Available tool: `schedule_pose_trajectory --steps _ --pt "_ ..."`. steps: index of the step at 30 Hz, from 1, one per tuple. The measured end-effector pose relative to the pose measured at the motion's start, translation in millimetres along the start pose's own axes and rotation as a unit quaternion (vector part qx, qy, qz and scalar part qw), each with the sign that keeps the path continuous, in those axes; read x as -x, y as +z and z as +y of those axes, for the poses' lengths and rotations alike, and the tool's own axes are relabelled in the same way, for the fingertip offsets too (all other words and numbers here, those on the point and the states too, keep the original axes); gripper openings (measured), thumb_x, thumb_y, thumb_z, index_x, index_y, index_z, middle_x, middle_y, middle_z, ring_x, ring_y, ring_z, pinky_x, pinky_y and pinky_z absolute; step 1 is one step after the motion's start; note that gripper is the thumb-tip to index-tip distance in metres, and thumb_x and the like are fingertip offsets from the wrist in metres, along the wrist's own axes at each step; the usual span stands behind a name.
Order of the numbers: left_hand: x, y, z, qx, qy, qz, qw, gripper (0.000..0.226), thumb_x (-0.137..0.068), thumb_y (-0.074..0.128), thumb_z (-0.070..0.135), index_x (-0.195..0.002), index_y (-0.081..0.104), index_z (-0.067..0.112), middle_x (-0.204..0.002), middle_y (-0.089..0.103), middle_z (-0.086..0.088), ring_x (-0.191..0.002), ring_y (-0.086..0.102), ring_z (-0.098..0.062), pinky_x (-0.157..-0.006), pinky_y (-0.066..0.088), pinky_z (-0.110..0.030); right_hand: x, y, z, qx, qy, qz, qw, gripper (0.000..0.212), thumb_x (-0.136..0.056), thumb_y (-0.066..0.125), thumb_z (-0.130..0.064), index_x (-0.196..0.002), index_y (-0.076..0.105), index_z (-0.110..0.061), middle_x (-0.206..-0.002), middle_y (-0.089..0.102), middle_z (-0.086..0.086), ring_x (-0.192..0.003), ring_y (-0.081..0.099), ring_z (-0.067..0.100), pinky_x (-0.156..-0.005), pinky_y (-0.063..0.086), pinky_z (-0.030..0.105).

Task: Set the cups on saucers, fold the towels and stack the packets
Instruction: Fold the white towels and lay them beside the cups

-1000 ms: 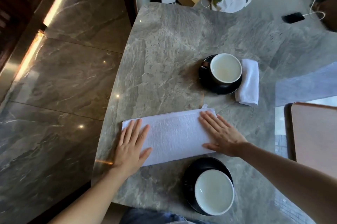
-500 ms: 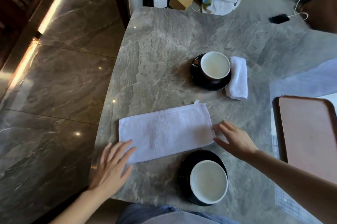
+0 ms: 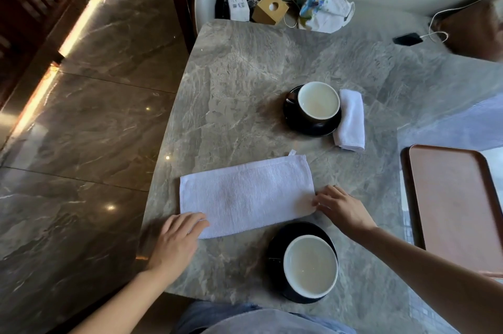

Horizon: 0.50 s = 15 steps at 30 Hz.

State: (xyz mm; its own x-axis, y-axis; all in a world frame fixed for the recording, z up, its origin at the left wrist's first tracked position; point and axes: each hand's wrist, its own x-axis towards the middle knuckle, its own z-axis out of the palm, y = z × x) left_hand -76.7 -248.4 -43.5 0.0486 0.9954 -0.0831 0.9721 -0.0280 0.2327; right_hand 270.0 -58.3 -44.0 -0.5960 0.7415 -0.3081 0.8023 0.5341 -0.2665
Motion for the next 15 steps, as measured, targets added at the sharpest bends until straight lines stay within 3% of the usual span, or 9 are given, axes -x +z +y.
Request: schedule_pose_trajectory --steps 3,6,10,12,14,15 --pt "-2.6 2.7 1.8 0.008 -0.027 -0.015 1.0 0.053 -0.051 0.078 -0.006 -0.096 0.069 0.021 -0.106 0.068 0.004 -0.098 0.066 -0.019 -0.095 0.029 -0.032 0.4 0.0 -0.8 -0.011 0.009 0.01 1.0 0.008 -0.088 0.061 -0.029 -0.095 0.061 -0.033 -0.101 0.055 -0.013 -0.096 0.054 0.009 -0.059 0.037 0.023" --pt "-5.8 3.9 -4.4 0.019 -0.039 -0.019 0.999 0.054 -0.052 0.075 -0.011 -0.093 0.068 0.022 -0.105 0.068 0.007 -0.1 0.066 -0.015 -0.101 0.027 -0.034 4.1 -2.4 -3.3 -0.009 -0.004 0.029 1.0 0.014 -0.082 0.069 -0.026 -0.09 0.06 -0.032 -0.103 0.054 -0.012 -0.092 0.054 0.009 -0.057 0.036 0.021" --pt "-27.7 -3.7 -23.4 0.031 -0.035 0.006 0.999 0.048 -0.055 0.072 -0.016 -0.086 0.068 0.019 -0.1 0.071 0.006 -0.095 0.068 -0.014 -0.107 0.02 -0.032 3.1 -6.6 -8.1 0.037 -0.077 0.041 0.995 0.011 -0.081 0.071 -0.029 -0.084 0.061 -0.028 -0.114 0.059 -0.008 -0.106 0.051 0.012 -0.067 0.043 0.021" --pt "-43.4 -10.0 -30.2 -0.007 -0.019 -0.035 0.999 0.057 -0.065 0.064 -0.017 -0.111 0.066 0.018 -0.12 0.066 0.003 -0.113 0.061 -0.013 -0.115 0.011 -0.033 -0.6 -8.4 -11.8 0.044 -0.104 0.037 0.993 0.009 -0.08 0.072 -0.026 -0.082 0.063 -0.026 -0.116 0.063 -0.005 -0.112 0.054 0.015 -0.077 0.052 0.028" --pt "-57.1 -14.0 -39.8 -0.065 0.0 -0.099 0.993 0.068 -0.082 0.048 -0.009 -0.142 0.037 0.022 -0.151 0.033 0.008 -0.141 0.028 -0.009 -0.117 -0.006 -0.04 -5.6 -11.2 -17.0 0.054 -0.124 0.02 0.991 0.007 -0.081 0.072 -0.024 -0.081 0.065 -0.025 -0.115 0.065 -0.004 -0.113 0.058 0.018 -0.085 0.052 0.032" --pt "-65.0 -17.7 -45.1 -0.099 0.003 -0.131 0.986 0.069 -0.087 0.041 -0.002 -0.147 0.022 0.025 -0.157 0.015 0.01 -0.145 0.009 -0.009 -0.115 -0.012 -0.044 -9.1 -13.3 -19.9 0.055 -0.128 0.009 0.99 0.005 -0.082 0.07 -0.024 -0.082 0.066 -0.024 -0.114 0.066 -0.003 -0.113 0.059 0.019 -0.088 0.051 0.032"
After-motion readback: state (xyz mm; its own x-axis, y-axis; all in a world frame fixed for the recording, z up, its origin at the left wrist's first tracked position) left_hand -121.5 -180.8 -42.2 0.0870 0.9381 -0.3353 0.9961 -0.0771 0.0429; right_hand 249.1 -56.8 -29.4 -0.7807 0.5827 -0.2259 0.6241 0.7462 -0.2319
